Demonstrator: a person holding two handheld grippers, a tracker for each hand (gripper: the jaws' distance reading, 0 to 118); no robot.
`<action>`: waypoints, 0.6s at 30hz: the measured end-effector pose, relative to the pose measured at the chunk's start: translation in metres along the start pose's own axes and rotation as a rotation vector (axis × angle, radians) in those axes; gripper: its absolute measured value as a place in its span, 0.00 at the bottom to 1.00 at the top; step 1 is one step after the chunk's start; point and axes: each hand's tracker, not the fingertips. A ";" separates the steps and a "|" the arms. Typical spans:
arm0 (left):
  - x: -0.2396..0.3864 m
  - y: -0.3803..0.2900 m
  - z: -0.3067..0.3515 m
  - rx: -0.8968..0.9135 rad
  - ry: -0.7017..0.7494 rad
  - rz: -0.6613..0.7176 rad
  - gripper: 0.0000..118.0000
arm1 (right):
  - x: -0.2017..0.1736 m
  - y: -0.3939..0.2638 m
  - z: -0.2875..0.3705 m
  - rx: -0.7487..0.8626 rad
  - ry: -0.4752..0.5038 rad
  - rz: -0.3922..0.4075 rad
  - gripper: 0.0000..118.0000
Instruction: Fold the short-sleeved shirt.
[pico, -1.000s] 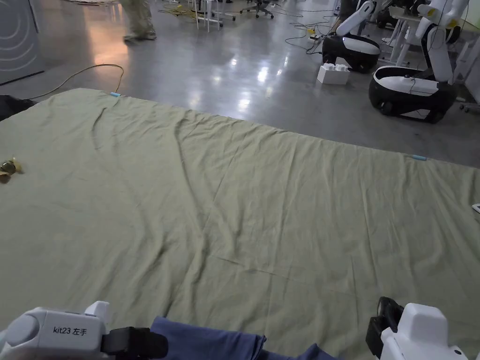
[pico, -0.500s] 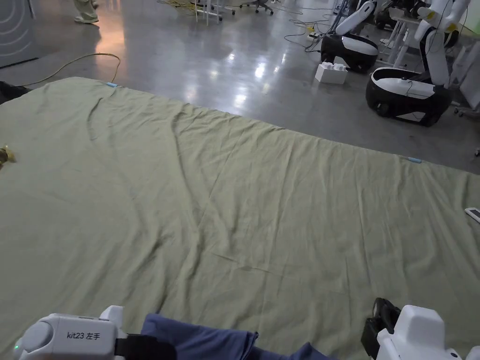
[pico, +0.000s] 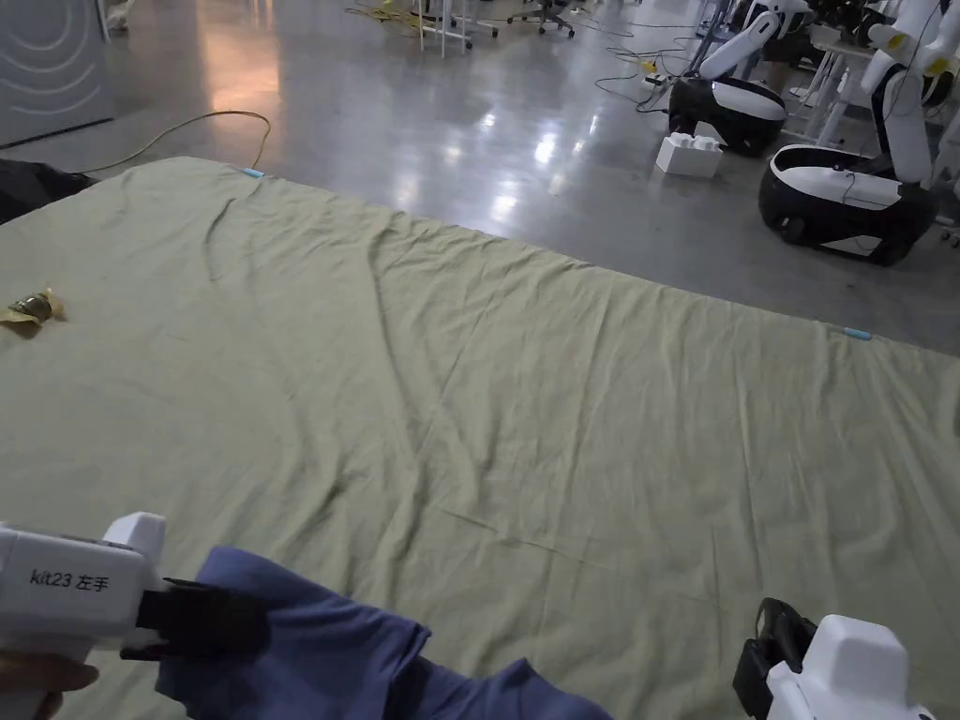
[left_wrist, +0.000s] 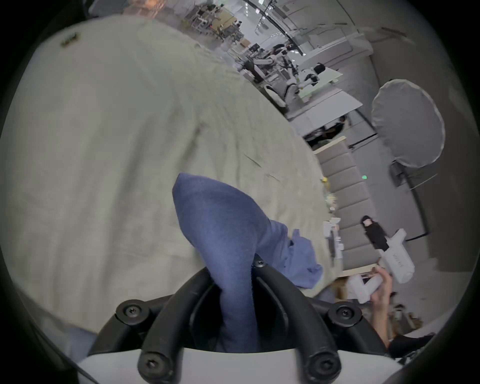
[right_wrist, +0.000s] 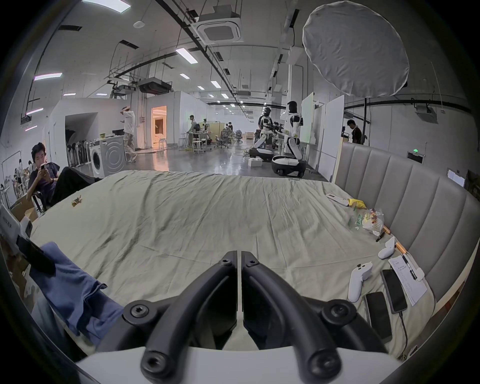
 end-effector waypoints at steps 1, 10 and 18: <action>0.002 0.002 0.007 0.000 0.040 -0.013 0.10 | 0.000 0.001 0.001 0.004 0.013 -0.014 0.03; 0.094 -0.003 0.018 -0.020 0.219 -0.159 0.10 | -0.003 0.007 0.004 0.047 0.030 -0.029 0.03; 0.153 -0.012 -0.011 -0.093 0.068 -0.227 0.10 | 0.004 0.012 0.006 0.059 0.021 -0.036 0.03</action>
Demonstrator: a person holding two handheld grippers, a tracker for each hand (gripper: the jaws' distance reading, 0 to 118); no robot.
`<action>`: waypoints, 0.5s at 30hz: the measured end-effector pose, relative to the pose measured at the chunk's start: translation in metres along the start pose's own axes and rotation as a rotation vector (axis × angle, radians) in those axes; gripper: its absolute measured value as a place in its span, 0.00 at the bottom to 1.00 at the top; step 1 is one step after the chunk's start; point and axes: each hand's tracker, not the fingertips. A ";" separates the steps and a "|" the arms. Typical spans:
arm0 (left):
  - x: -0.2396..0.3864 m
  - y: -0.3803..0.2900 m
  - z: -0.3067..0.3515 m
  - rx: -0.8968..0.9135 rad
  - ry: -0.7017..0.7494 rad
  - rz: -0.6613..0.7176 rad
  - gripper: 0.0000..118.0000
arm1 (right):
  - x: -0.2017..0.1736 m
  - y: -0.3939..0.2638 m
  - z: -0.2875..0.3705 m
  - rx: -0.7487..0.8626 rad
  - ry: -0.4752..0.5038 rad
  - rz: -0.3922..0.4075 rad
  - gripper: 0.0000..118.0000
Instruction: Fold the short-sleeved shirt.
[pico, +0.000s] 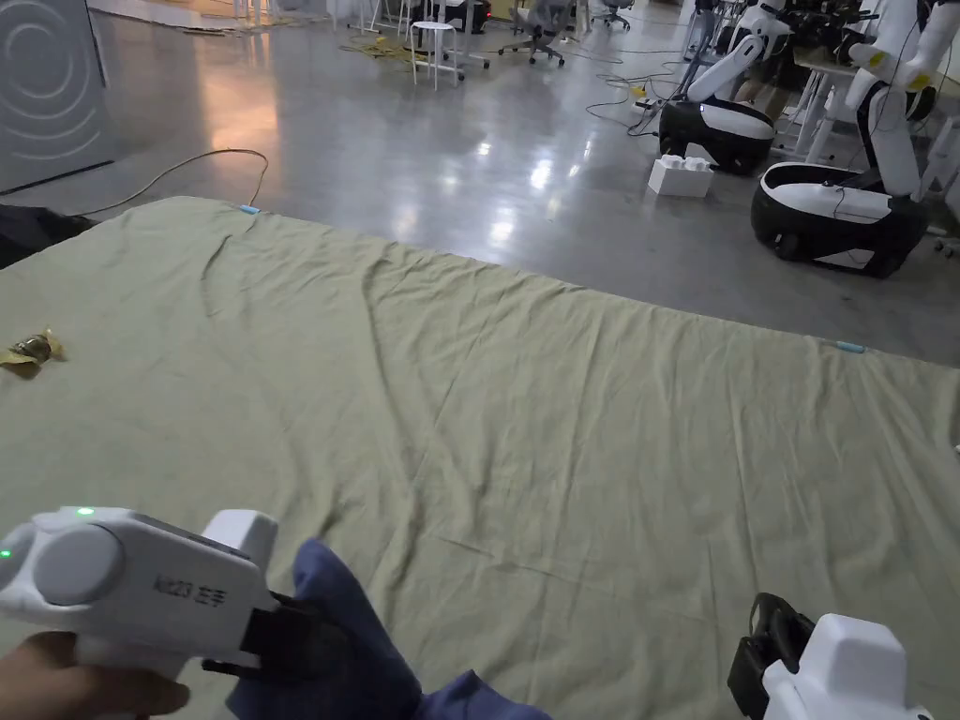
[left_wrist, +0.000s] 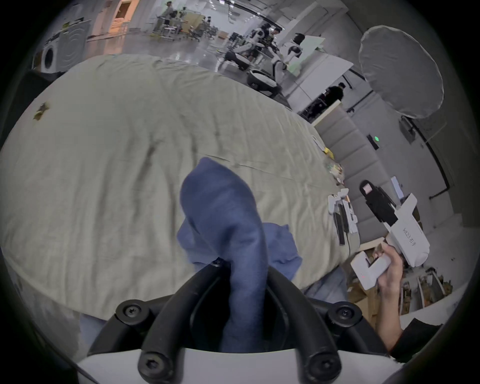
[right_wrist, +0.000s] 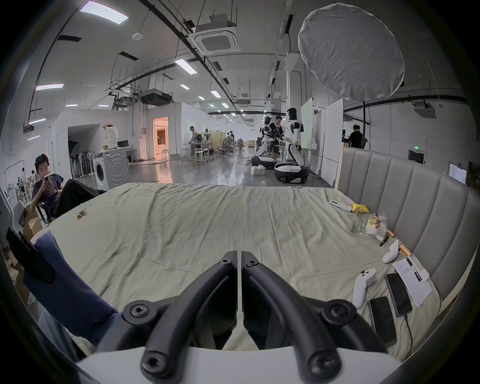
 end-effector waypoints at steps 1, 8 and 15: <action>0.010 -0.002 -0.007 -0.007 0.003 -0.013 0.10 | 0.001 0.000 0.000 0.000 -0.002 -0.004 0.03; 0.047 -0.004 -0.066 -0.097 0.024 -0.016 0.10 | 0.012 -0.004 0.004 -0.004 -0.026 -0.015 0.03; 0.084 -0.017 -0.133 -0.148 0.118 0.005 0.11 | 0.019 -0.012 0.007 -0.020 -0.047 -0.028 0.03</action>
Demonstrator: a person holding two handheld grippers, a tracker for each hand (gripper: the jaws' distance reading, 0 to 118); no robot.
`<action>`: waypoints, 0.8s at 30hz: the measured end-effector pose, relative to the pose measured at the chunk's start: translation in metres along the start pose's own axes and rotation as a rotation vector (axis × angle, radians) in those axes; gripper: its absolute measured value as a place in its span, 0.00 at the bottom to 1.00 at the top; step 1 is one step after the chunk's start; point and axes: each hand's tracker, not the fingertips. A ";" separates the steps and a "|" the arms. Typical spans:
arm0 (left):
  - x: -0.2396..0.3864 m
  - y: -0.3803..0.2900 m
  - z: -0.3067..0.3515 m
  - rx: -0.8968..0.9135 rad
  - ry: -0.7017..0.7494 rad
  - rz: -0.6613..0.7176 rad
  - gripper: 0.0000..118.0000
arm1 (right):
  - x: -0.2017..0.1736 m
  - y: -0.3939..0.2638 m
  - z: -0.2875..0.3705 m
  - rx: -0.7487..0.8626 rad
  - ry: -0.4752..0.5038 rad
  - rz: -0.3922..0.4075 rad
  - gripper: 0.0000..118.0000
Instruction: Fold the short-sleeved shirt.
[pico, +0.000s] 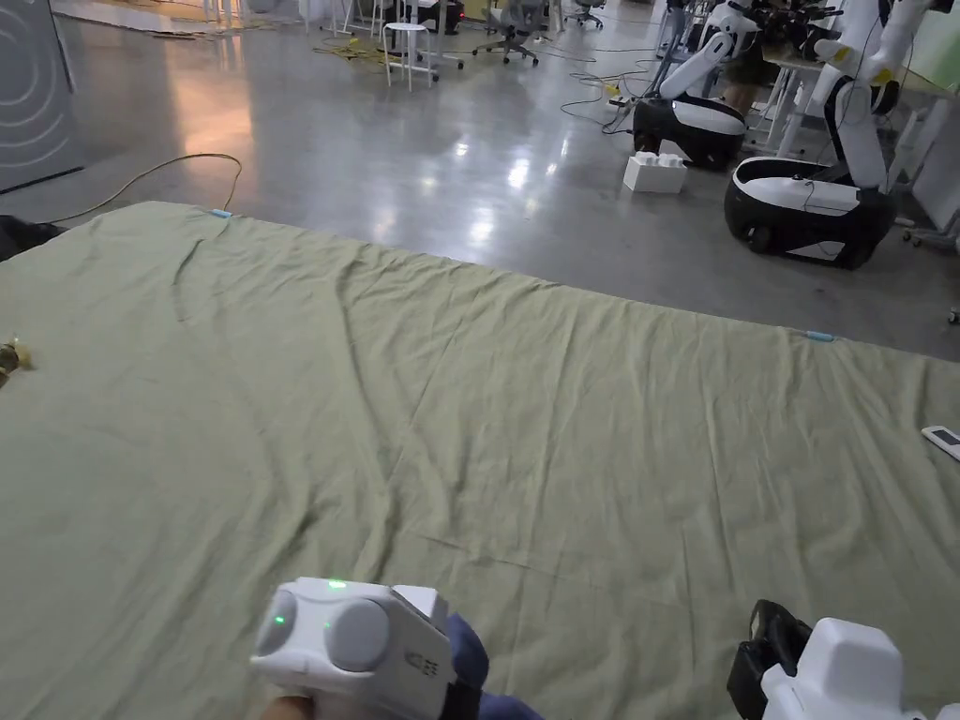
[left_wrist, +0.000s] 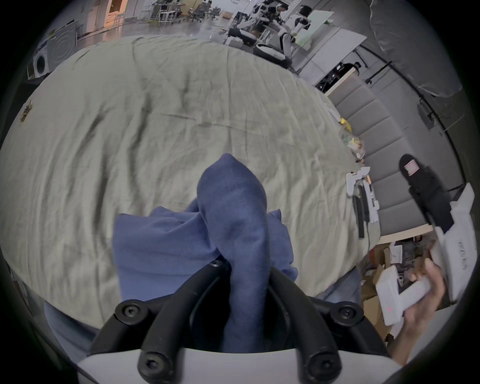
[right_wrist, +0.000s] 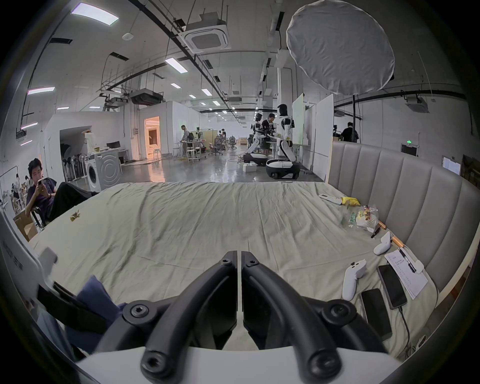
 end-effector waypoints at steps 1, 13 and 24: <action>0.003 0.000 -0.010 -0.012 -0.001 -0.004 0.11 | 0.001 -0.001 0.000 -0.003 -0.003 -0.002 0.03; 0.011 -0.010 -0.014 0.067 -0.155 0.060 0.57 | 0.011 -0.007 0.002 -0.025 -0.021 -0.001 0.03; 0.013 -0.014 -0.010 0.095 -0.097 -0.007 0.12 | 0.019 -0.010 0.002 -0.034 -0.041 -0.022 0.03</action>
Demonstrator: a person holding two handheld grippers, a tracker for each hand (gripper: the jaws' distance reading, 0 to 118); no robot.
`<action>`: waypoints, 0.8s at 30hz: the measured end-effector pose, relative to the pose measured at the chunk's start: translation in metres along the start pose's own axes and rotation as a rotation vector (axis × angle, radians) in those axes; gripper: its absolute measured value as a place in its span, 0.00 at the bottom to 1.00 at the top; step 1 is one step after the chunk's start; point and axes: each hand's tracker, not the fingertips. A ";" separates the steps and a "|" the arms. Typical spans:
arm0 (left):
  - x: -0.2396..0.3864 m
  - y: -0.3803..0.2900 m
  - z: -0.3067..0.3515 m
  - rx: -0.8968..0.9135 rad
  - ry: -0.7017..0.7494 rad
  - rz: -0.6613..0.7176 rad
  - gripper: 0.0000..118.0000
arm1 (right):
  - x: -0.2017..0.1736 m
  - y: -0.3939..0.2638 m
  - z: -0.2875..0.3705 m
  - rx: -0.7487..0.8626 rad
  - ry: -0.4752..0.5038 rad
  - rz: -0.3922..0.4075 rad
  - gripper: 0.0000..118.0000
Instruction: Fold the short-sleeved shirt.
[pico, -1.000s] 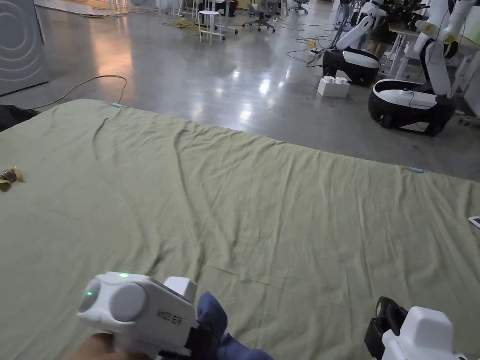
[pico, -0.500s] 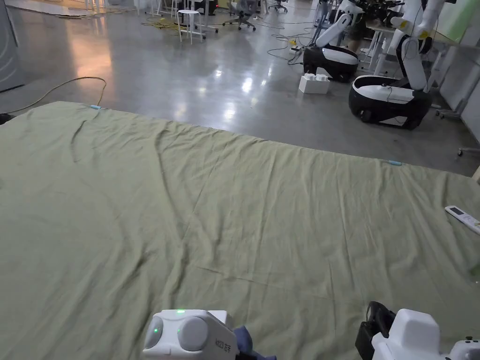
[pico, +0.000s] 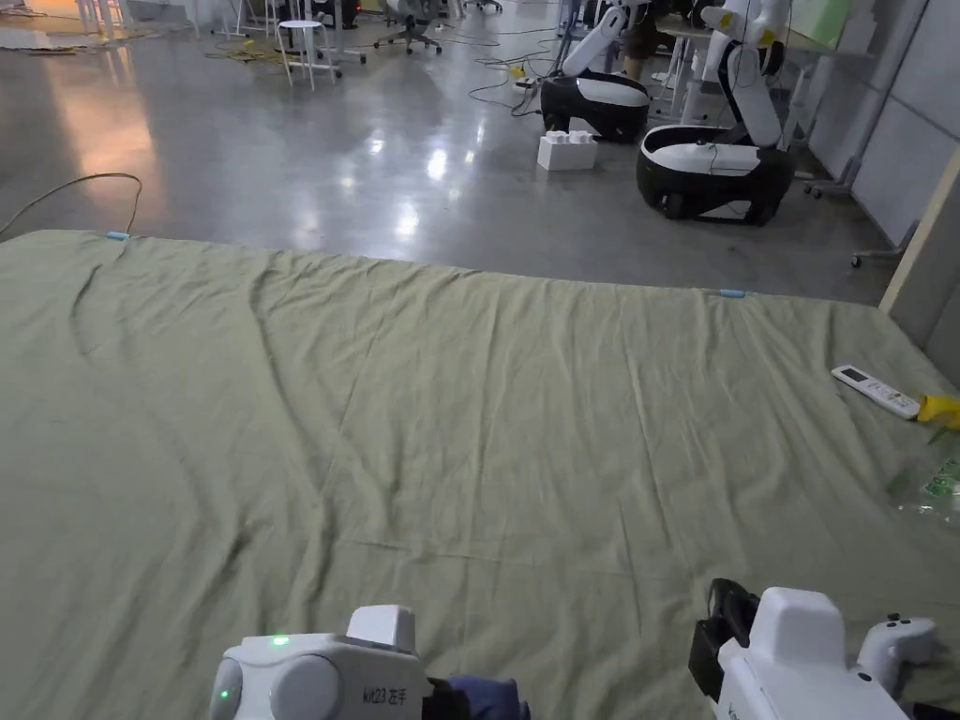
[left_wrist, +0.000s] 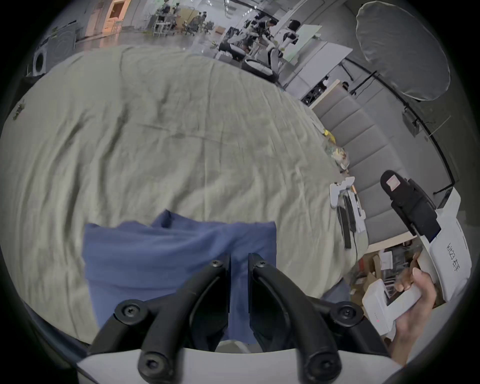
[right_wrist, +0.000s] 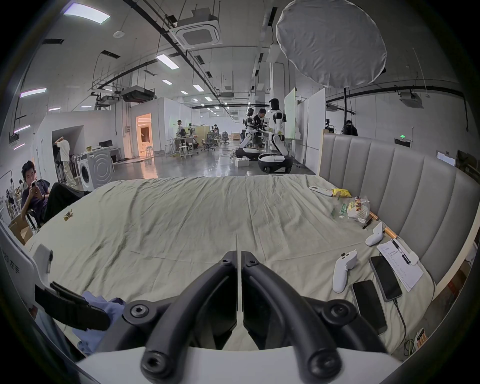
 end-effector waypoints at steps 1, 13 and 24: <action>0.001 -0.003 -0.004 -0.029 -0.025 0.015 0.12 | 0.000 -0.001 0.000 -0.004 0.001 0.000 0.03; 0.014 -0.027 -0.073 -0.047 -0.016 0.058 0.10 | 0.003 -0.007 -0.003 -0.030 -0.009 -0.003 0.03; 0.021 -0.016 -0.008 0.164 -0.024 -0.184 0.09 | -0.004 0.009 -0.002 0.031 -0.006 -0.005 0.03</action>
